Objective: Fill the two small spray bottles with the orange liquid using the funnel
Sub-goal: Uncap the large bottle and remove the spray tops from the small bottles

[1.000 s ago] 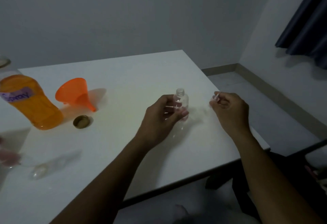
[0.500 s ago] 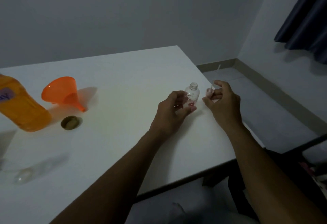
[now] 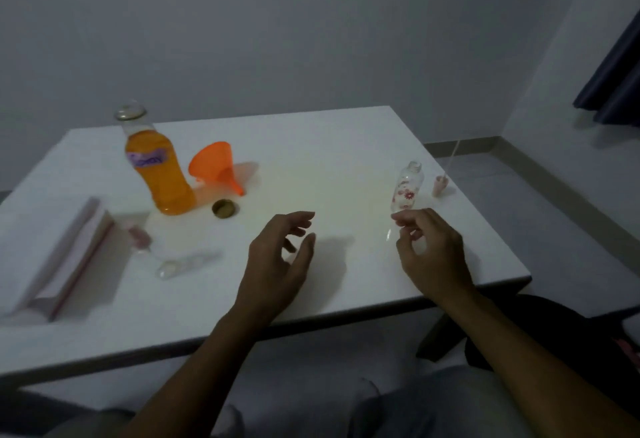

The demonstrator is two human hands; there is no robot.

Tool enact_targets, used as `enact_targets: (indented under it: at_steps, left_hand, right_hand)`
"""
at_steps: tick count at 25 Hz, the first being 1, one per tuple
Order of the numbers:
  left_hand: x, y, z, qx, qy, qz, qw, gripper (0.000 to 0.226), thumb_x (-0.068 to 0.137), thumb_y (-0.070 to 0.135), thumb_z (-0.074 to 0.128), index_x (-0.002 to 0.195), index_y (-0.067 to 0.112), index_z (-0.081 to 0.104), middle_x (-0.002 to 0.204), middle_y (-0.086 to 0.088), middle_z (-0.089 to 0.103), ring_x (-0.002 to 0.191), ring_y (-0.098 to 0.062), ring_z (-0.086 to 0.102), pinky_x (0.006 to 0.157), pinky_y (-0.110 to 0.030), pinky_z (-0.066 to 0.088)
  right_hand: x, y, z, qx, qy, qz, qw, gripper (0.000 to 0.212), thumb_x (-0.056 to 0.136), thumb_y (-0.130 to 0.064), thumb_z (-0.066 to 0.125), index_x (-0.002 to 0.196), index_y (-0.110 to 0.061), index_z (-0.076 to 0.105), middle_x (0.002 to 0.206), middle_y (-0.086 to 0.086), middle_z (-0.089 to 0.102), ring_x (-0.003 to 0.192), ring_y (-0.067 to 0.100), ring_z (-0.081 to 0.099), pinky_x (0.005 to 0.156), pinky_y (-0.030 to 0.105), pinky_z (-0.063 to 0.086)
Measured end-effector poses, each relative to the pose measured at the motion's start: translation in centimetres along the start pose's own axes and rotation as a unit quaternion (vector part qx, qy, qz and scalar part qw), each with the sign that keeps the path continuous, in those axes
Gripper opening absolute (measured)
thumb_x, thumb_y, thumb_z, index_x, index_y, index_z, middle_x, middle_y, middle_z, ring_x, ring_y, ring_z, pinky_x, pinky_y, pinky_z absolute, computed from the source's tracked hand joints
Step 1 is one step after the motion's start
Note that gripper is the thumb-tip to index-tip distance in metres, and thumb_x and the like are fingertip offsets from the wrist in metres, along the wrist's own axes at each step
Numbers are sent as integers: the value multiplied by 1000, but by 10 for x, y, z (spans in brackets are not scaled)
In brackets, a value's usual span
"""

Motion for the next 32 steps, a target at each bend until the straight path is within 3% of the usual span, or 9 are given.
enact_targets:
  at_steps: [3, 6, 11, 14, 17, 21, 24, 28, 32]
  left_hand:
    - [-32, -9, -52, 92, 86, -3, 992, 27, 86, 9, 65, 111, 17, 62, 107, 3, 57, 96, -9, 57, 72, -27, 50]
    - [-46, -23, -85, 170, 171, -38, 970, 43, 82, 15, 70, 121, 13, 54, 122, -7, 49, 117, -21, 46, 97, -35, 41]
    - [-50, -54, -122, 165, 280, -198, 925, 86, 76, 29, 76, 142, 10, 23, 147, -12, 27, 135, -24, 28, 112, -44, 28]
    - [-48, -76, -123, 46, 256, -320, 911, 56, 89, 32, 64, 134, 15, 35, 133, -5, 44, 124, -23, 45, 96, -39, 44]
    - [-34, -78, -114, 4, 173, -290, 941, 34, 92, 34, 59, 121, 17, 50, 116, 1, 59, 104, -16, 59, 81, -30, 47]
    - [-7, -68, -103, 88, 39, -148, 984, 43, 80, 31, 75, 119, 19, 62, 111, -1, 63, 90, -13, 60, 74, -20, 49]
    - [9, -64, -91, 113, -38, -78, 990, 47, 77, 27, 77, 122, 20, 64, 118, -3, 56, 91, -14, 56, 75, -11, 44]
    - [18, -58, -73, 120, -92, -33, 988, 54, 76, 30, 77, 127, 24, 60, 112, 1, 52, 92, -10, 54, 81, -23, 54]
    - [22, -49, -65, 47, -98, -36, 993, 57, 75, 44, 73, 126, 24, 57, 104, 12, 61, 93, 0, 61, 78, -13, 52]
  right_hand:
    - [-3, -40, 34, 22, -152, -37, 987, 34, 92, -2, 56, 123, -13, 62, 123, 2, 64, 111, 11, 59, 98, 20, 48]
    - [-10, -61, 71, -19, -322, -1, 947, 51, 103, -24, 43, 152, -20, 33, 160, -4, 31, 148, 12, 26, 122, 26, 19]
    - [-9, -75, 111, -158, -370, -33, 915, 61, 105, -43, 19, 159, -18, 5, 168, -3, -2, 154, 10, -6, 126, 36, -1]
    - [-9, -76, 118, -172, -362, -34, 916, 60, 105, -43, 19, 159, -18, 9, 168, -3, 1, 154, 10, -3, 126, 36, 0]
    - [-9, -76, 117, -159, -364, -28, 917, 60, 105, -43, 23, 159, -20, 12, 167, -5, 4, 154, 9, 0, 126, 34, 0]
    - [-1, -75, 112, -33, -298, 19, 954, 51, 101, -36, 49, 149, -24, 42, 158, -5, 38, 148, 12, 29, 123, 34, 20]
    - [16, -80, 96, 156, -190, 85, 966, 39, 92, -29, 67, 130, -24, 62, 118, -6, 71, 109, 8, 66, 96, 30, 54]
    - [27, -95, 90, 252, -225, 105, 936, 45, 84, -41, 73, 124, -20, 66, 98, -2, 75, 80, 16, 74, 71, 31, 61]
    - [31, -96, 93, 266, -246, 96, 927, 29, 87, -23, 74, 112, -9, 72, 84, 6, 76, 68, 21, 74, 63, 45, 62]
Point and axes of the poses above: each hand's wrist, its own x-axis towards the middle knuckle, its own z-axis out of the palm, y = z × x, the point moved 4 cm from there along x, towards the middle knuckle
